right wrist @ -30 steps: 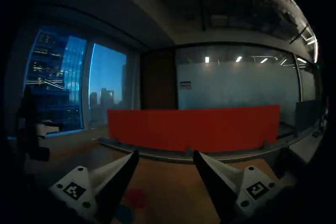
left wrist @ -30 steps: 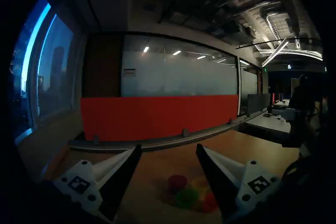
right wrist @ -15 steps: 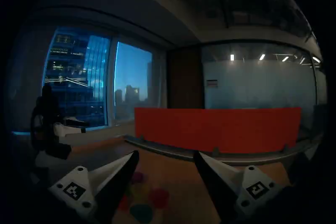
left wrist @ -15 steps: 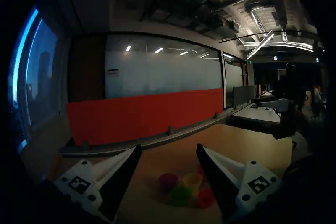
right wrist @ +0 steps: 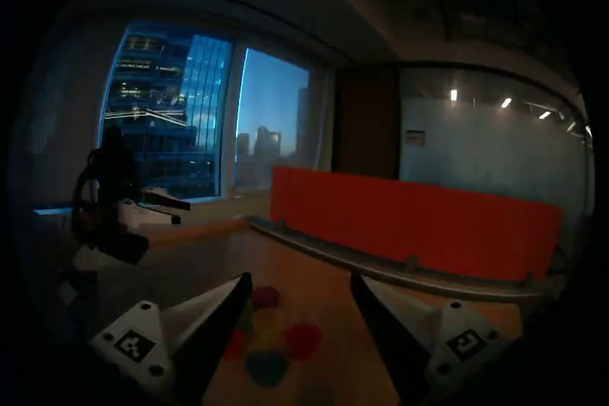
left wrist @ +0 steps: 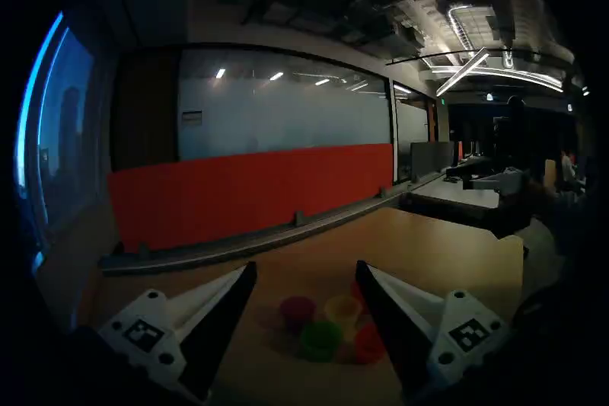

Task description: Pour water

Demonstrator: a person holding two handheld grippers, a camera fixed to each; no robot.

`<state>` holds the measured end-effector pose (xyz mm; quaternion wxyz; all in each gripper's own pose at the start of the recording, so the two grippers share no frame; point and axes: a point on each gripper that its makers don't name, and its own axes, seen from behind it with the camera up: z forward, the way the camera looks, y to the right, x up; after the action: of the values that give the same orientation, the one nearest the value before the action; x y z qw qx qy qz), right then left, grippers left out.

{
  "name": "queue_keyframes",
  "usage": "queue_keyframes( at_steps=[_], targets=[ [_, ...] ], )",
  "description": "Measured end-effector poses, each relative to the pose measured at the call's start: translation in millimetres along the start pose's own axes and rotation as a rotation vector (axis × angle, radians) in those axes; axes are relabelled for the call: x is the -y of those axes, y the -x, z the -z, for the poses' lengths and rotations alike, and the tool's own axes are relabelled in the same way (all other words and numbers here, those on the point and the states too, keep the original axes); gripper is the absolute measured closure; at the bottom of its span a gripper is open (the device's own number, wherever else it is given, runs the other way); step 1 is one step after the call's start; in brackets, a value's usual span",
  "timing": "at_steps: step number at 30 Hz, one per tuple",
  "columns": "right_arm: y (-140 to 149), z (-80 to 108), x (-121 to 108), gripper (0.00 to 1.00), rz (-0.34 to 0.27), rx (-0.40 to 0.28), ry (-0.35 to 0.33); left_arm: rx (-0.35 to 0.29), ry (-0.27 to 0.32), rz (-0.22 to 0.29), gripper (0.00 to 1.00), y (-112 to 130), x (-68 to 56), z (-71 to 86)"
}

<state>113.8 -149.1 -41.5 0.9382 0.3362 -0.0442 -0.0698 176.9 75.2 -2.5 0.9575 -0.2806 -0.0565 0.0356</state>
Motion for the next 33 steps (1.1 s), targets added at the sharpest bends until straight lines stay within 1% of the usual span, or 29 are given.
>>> queue_keyframes(
  at_steps=[3, 6, 14, 23, 33],
  targets=[
    [10.5, -1.8, 2.3, 0.00, 0.019, 0.024, -0.008, 0.012, 0.011, 0.008, 0.03, 7.4, -0.2, -2.4],
    [20.7, -4.3, 6.4, 0.00, 0.022, 0.042, -0.023, 0.027, 0.021, 0.016, 0.03, 15.6, -0.8, -5.1],
    [42.9, -10.6, 11.3, 0.00, -0.001, 0.082, -0.063, 0.078, 0.051, 0.022, 0.03, 44.5, -4.4, -10.7],
    [76.9, -18.2, 18.6, 0.01, 0.008, 0.147, -0.102, 0.139, 0.086, 0.009, 0.04, 84.2, -11.2, -18.5],
    [119.4, -27.8, 27.3, 0.01, 0.014, 0.224, -0.138, 0.242, 0.104, 0.001, 0.03, 135.0, -14.1, -29.9]
  ],
)
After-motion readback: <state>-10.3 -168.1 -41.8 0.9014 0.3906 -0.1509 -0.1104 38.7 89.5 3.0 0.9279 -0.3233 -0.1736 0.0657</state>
